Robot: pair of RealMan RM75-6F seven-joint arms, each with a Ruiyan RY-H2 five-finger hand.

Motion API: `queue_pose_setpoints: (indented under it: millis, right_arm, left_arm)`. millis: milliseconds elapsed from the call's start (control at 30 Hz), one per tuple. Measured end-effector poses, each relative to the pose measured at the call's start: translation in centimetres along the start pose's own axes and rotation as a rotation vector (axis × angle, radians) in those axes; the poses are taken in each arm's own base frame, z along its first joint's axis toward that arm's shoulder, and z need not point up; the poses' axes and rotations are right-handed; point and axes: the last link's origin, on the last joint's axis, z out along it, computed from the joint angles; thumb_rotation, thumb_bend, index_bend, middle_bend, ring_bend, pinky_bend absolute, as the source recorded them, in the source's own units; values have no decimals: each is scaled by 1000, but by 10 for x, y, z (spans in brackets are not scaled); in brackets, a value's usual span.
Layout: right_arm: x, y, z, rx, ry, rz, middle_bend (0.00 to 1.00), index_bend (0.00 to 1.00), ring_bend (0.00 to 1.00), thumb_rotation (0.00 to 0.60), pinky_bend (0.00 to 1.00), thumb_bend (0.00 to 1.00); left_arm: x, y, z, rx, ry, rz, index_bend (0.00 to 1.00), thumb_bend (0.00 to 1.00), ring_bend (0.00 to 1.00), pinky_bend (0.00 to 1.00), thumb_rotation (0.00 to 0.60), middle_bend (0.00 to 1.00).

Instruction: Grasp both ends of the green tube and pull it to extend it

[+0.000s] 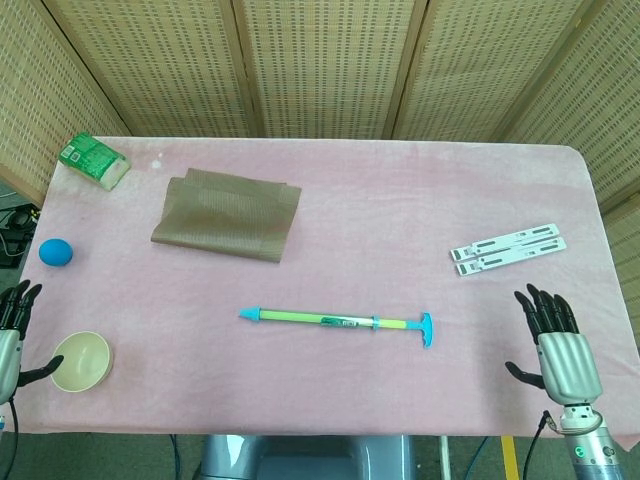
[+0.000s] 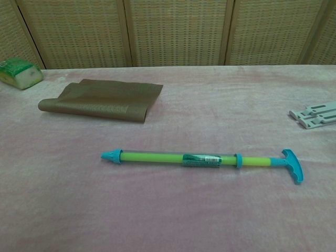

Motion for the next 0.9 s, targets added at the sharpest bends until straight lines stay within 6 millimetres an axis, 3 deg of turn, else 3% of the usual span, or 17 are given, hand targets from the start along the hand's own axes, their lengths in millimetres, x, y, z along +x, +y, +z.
queue_pose_setpoints:
  millis: [333,467,533,600,733,900]
  right_arm:
    - [0,-1,-1,6,-8,-3,0,4,0,600,0,95]
    - [0,-1,-1,5,-8,3,20,53,12,600,29,95]
    - [1,-2,-1,8,-2,3,115,107,100,600,133,96]
    - [1,-3,0,12,10,3,309,167,310,600,287,96]
    - [1,-10,2,31,39,10,664,274,668,600,499,97]
    - [0,-23,14,66,36,-1,928,398,909,600,636,115]
  left_arm:
    - [1,1,-1,-2,4,2,0,91,0,0,600,0]
    - [0,2,-2,-5,0,4,0,91,0,0,600,0]
    - [0,2,-1,-5,-2,4,0,91,0,0,600,0]
    - [-1,2,-1,-4,-4,3,0,91,0,0,600,0]
    - [-1,1,0,3,-6,0,0,91,0,0,600,0]
    - [-2,1,1,2,-10,-1,0,91,0,0,600,0]
